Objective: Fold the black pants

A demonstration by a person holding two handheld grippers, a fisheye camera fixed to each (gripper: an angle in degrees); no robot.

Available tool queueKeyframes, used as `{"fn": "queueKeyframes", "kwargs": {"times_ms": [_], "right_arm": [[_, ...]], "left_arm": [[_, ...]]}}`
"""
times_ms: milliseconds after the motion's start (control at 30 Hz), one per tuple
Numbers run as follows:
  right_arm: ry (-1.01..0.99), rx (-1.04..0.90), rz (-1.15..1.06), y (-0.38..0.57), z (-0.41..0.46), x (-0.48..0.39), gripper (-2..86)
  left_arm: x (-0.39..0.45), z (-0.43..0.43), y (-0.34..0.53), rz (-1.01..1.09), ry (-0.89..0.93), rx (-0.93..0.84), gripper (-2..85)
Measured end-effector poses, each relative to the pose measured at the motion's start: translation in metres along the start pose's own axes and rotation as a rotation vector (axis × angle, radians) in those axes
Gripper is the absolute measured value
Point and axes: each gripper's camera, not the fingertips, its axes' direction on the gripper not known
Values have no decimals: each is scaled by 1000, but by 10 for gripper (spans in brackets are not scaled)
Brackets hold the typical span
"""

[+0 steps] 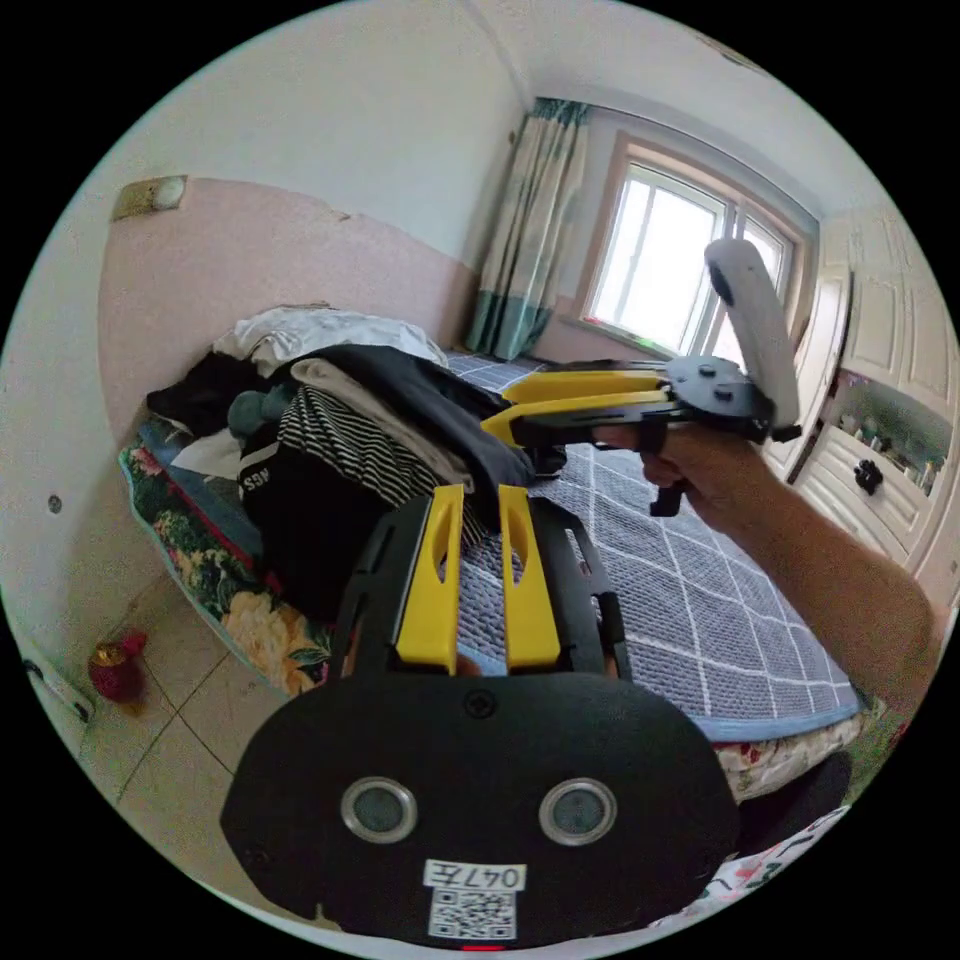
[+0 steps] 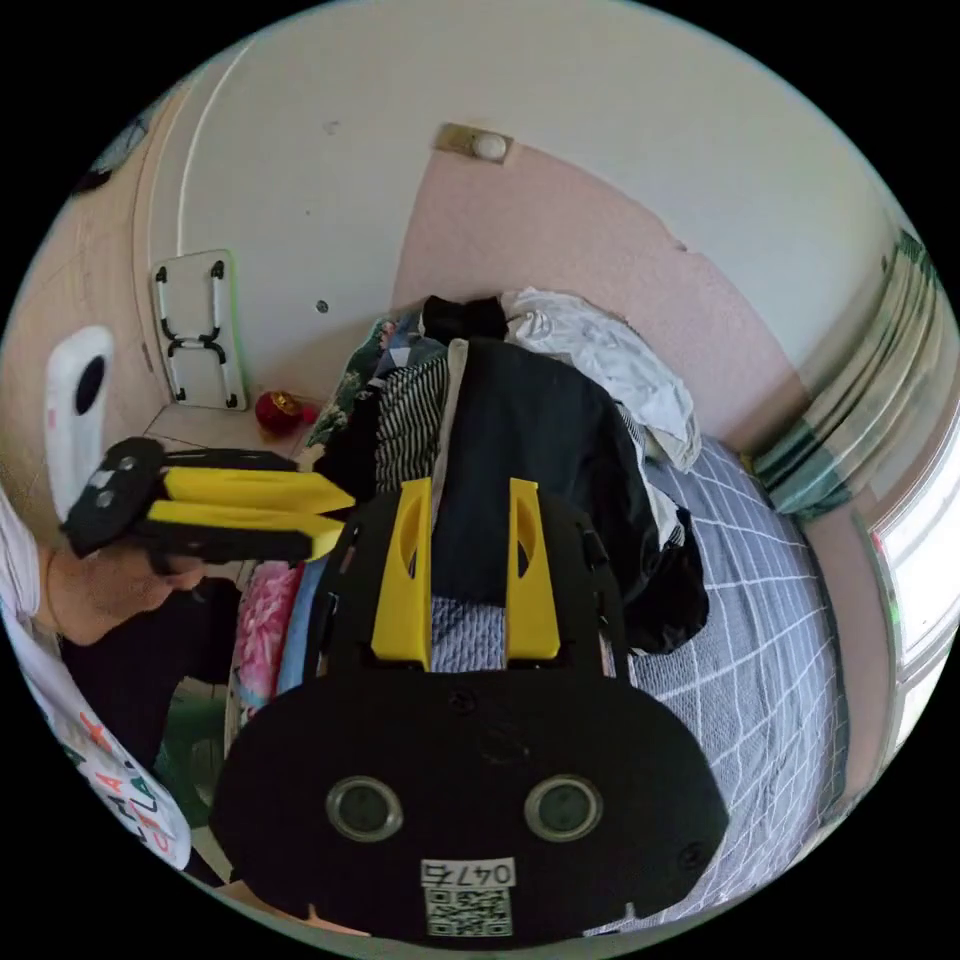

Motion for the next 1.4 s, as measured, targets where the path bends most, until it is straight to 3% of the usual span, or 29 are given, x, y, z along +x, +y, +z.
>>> {"fn": "queueKeyframes", "kwargs": {"times_ms": [167, 300, 467, 633, 700, 800, 900, 1000, 1133, 1233, 1400], "right_arm": [[-68, -121, 60, -38, 68, 0, 18], [-29, 29, 152, -32, 39, -2, 4], [-100, 35, 215, -3, 2, -2, 2], [15, -39, 173, 38, -48, -31, 2], [85, -112, 100, 54, -62, -56, 2], [139, -219, 36, 73, -73, -84, 4], [215, -318, 20, 98, -91, -101, 7], [192, -403, 69, 129, -111, -101, 27], [118, -188, 201, 154, -148, -87, 48], [12, -54, 270, 153, -155, -74, 71], [-171, -131, 192, 117, -97, -74, 79]], "left_arm": [[-62, -6, 0, -116, 53, 20, 56], [-96, -10, -1, -151, 130, 8, 54], [-115, -17, 0, -169, 221, 46, 67], [-134, 0, -13, -318, 446, -4, 210], [-135, 17, -24, -362, 511, -78, 230], [-131, 40, -24, -411, 476, -148, 38], [-96, 43, -7, -321, 487, -212, 31], [-27, 39, 17, -82, 373, -340, 47], [42, 27, 56, 187, 258, -406, 116], [65, 17, 80, 256, 256, -365, 136], [62, 19, 94, 195, 350, -286, 140]]}}
